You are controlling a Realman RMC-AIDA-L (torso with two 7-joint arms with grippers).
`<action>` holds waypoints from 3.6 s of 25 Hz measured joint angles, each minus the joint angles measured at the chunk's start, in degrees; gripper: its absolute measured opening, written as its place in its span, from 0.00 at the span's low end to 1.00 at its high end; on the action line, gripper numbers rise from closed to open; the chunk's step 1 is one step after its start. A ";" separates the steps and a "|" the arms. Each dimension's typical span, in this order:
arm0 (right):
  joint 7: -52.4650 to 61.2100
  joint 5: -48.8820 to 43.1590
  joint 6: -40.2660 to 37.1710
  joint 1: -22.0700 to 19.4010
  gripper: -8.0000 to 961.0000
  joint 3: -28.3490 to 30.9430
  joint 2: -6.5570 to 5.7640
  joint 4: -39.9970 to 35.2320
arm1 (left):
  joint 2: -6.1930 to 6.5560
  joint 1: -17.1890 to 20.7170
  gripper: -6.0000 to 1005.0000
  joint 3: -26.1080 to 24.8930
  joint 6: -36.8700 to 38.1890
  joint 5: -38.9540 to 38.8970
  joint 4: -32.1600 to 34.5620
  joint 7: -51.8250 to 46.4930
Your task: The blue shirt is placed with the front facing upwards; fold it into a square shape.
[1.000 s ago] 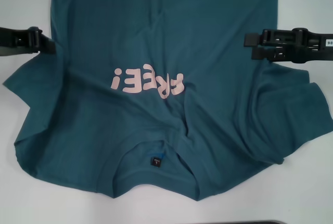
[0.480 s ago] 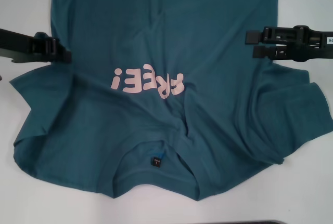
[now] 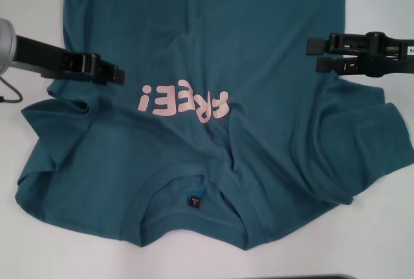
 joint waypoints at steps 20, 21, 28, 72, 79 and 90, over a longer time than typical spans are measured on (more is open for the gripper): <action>0.03 -0.09 0.39 -0.20 0.98 0.00 -0.35 0.19 | 6.09 0.24 0.49 -11.91 -1.15 1.60 9.86 0.03; 0.05 -0.09 0.38 -0.18 0.98 -0.01 -0.35 0.19 | 6.24 0.36 0.51 -11.91 -1.35 1.74 9.73 0.24; 0.11 -0.09 0.41 -0.16 0.98 -0.18 -0.39 0.18 | 6.30 0.78 0.72 -11.05 -5.57 4.99 10.56 1.90; 0.18 -0.17 1.01 -0.13 0.98 -0.35 -0.70 0.03 | 5.74 2.44 0.77 -15.37 4.41 5.87 11.80 9.14; 0.18 -0.17 1.01 -0.20 0.98 -0.35 -0.74 0.05 | 5.65 1.75 0.77 -14.95 2.89 5.88 14.54 9.43; 0.18 -0.18 0.96 -0.30 0.98 -0.36 -1.06 0.17 | 5.45 1.26 0.76 -14.71 1.18 5.86 15.04 9.78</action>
